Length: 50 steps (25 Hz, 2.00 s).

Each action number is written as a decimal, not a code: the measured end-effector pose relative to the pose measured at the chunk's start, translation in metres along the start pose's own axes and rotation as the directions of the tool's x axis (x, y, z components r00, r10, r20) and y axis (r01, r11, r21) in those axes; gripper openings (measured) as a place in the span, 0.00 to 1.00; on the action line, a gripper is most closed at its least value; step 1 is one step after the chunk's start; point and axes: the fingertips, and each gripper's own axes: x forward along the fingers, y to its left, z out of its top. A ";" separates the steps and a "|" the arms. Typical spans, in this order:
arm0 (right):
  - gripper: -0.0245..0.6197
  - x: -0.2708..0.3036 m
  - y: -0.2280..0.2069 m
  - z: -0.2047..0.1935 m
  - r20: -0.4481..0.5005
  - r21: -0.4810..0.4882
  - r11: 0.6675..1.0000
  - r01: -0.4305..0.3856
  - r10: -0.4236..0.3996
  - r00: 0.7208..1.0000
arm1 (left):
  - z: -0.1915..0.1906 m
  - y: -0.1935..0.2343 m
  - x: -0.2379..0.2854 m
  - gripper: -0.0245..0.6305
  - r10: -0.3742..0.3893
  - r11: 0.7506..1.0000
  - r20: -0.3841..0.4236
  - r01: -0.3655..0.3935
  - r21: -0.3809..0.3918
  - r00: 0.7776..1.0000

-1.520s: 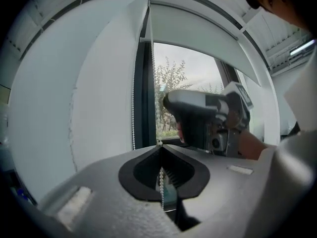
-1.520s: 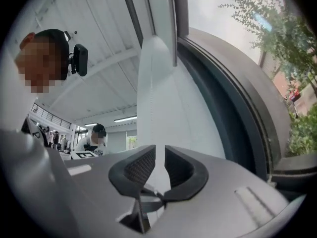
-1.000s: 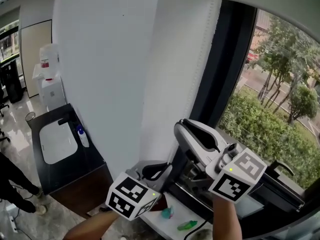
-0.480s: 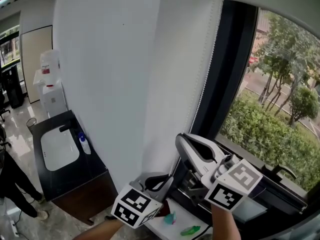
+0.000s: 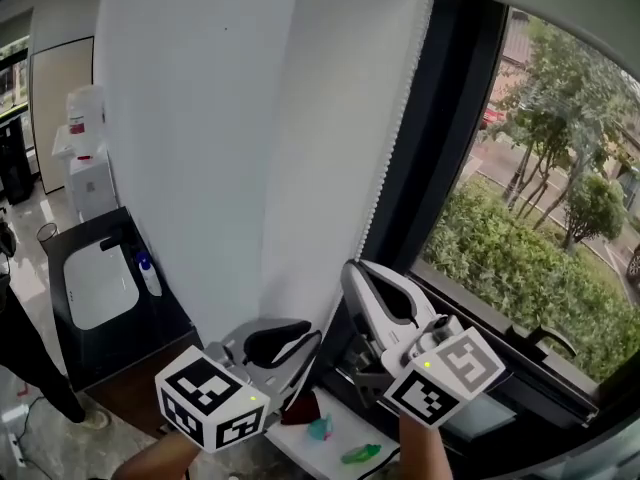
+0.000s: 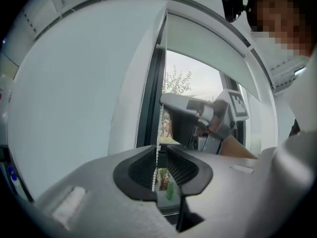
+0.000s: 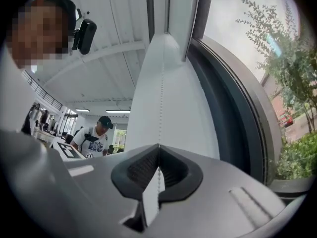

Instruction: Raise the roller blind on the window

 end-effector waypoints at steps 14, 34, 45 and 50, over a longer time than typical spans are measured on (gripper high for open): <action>0.05 -0.022 -0.002 -0.096 -0.177 0.011 0.999 0.041 -0.039 0.983 | 0.028 0.000 0.015 0.13 0.062 0.994 0.020 -0.063 0.084 0.998; 0.05 -0.052 -0.012 -0.140 -0.191 0.042 0.987 0.153 -0.143 0.971 | -0.029 0.000 0.022 0.13 0.131 0.989 -0.067 -0.126 0.072 0.989; 0.08 -0.077 0.006 -0.140 -0.125 0.057 0.966 0.251 -0.242 0.962 | -0.059 -0.007 0.008 0.13 0.155 0.987 -0.054 -0.152 0.054 0.986; 0.09 -0.085 0.010 -0.152 -0.149 0.078 0.951 0.300 -0.286 0.946 | -0.073 -0.005 0.004 0.11 0.171 0.984 -0.060 -0.168 0.051 0.983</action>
